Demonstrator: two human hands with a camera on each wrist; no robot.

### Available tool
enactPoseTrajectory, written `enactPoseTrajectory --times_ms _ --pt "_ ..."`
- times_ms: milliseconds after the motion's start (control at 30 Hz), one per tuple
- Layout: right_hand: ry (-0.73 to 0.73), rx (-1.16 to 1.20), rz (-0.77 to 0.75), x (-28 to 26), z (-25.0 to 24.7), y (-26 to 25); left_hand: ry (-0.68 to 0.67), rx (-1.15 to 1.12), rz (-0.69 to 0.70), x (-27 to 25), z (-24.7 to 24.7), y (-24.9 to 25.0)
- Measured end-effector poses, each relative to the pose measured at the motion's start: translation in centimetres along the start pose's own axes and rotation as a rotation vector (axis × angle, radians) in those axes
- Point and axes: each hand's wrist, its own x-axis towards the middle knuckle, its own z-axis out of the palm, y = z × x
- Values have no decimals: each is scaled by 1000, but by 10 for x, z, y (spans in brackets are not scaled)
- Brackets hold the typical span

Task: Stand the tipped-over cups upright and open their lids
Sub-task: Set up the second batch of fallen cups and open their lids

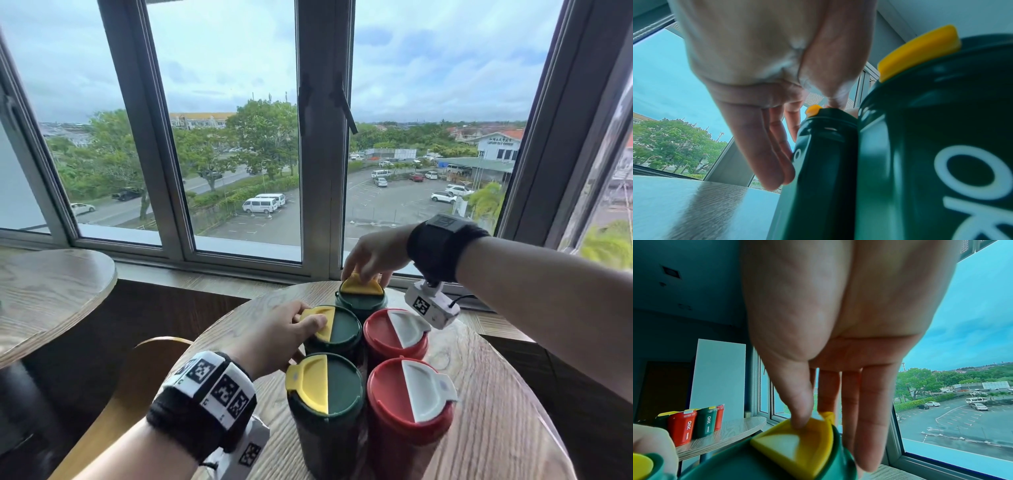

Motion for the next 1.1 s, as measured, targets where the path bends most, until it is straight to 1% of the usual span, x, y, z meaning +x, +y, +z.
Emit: enactPoseTrajectory --times_ms 133,267,400,467,567,700,833,967,1100 --pt "4 17 29 -4 3 1 3 17 3 0 0 -2" --pt "1 -20 48 -10 4 -1 -4 72 8 0 -1 -4" --pt "5 -11 50 -19 0 -5 40 142 66 0 -3 -5" --pt "34 -9 63 -27 -1 -7 44 178 73 -2 -6 -3" --pt "134 4 71 -43 3 -8 50 250 78 -6 -16 -3" --pt "291 1 -15 -71 24 -3 55 291 66 -17 -27 0" --pt "387 46 -109 -106 52 -3 98 335 86 -42 -34 8" --pt "485 19 -217 -152 74 -20 203 282 144 -84 -37 8" --pt "626 -64 -356 -199 98 -36 370 223 183 -155 -40 0"
